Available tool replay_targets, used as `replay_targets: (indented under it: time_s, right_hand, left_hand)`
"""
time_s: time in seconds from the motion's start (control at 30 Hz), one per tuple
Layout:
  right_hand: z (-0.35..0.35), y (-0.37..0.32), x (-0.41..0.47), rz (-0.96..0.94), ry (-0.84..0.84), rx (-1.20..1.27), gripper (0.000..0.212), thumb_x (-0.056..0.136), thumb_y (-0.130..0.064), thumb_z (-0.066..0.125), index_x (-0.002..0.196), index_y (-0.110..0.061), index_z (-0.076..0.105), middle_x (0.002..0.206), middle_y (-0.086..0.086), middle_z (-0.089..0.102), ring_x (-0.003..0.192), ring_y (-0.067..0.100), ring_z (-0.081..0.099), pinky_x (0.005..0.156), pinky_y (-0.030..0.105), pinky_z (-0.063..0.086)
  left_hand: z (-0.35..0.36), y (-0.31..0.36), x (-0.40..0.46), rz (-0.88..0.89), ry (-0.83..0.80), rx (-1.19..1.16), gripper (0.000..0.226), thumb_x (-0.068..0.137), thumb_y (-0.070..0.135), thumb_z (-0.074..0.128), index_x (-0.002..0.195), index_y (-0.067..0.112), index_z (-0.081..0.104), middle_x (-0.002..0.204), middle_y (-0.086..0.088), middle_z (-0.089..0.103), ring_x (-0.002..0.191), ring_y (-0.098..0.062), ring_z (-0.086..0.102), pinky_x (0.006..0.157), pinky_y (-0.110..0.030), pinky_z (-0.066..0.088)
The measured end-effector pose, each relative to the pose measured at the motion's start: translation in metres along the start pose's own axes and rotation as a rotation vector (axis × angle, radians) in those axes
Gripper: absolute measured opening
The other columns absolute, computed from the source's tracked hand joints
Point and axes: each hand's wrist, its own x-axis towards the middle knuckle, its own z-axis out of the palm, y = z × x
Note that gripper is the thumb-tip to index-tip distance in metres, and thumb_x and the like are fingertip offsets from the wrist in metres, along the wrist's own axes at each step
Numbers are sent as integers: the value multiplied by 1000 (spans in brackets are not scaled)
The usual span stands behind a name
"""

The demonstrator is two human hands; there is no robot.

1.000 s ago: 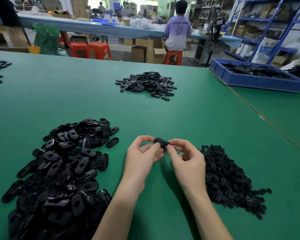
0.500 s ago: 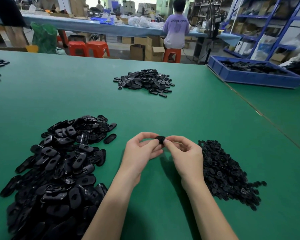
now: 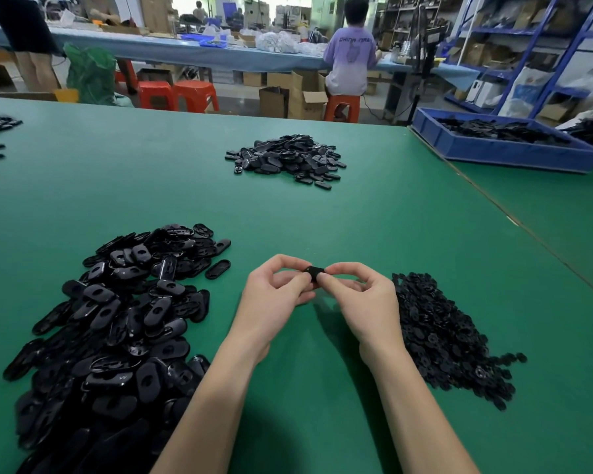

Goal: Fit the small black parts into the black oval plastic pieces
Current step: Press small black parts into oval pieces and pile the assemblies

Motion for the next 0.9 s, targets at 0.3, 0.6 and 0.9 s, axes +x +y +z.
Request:
replay_targets:
  time_s: [0.3,0.6,0.9]
  right_hand:
    - [-12,-9,3,86,-148,28,14,77,-26,87,81,-21,74,66,-10,69,44,4,43,41,13,31]
    - [-15,-6,3,25,-232,51,12,83,-13,82,86,-17,71,58,-10,64,42,4,36,41,13,29]
    - [-9,2,5,-27,-153,-59,16,78,-25,85,82,-16,73,70,-6,71,49,-1,49,54,19,35]
  left_hand:
    - [-3,4,1,-48,-26,-95,9,95,-1,60,97,8,61,86,-7,78,78,-13,74,73,-20,58]
    - [-2,5,-4,-28,-21,19,14,93,-1,63,100,10,69,74,-5,71,64,-11,60,71,-22,49]
    - [-7,0,-6,-10,-31,53,13,92,0,66,101,8,70,79,-7,72,71,-13,63,80,-20,54]
